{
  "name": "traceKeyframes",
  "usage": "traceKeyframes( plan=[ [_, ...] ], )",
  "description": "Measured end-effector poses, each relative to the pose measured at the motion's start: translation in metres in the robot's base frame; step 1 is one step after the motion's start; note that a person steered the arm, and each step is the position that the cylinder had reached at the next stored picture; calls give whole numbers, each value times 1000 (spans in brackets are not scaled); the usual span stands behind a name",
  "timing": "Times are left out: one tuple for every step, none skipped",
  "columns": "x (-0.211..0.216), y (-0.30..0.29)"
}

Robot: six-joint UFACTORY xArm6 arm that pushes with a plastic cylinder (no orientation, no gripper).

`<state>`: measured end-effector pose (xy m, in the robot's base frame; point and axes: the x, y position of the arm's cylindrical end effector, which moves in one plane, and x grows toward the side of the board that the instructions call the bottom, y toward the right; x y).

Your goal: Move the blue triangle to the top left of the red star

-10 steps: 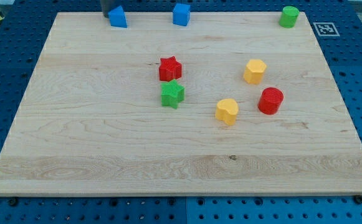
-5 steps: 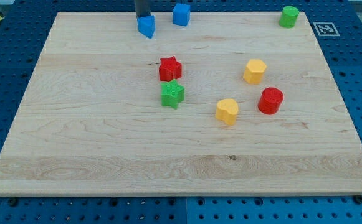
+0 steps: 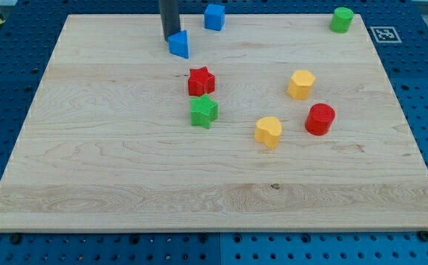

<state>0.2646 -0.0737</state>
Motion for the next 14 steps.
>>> traceKeyframes(
  plan=[
    [10,8],
    [20,10],
    [32,10],
    [36,2],
    [52,-19],
    [58,-21],
    [58,-17],
    [58,-10],
    [58,-1],
    [58,1],
    [50,-29],
    [15,-35],
    [-8,26],
    [-9,97]
  ],
)
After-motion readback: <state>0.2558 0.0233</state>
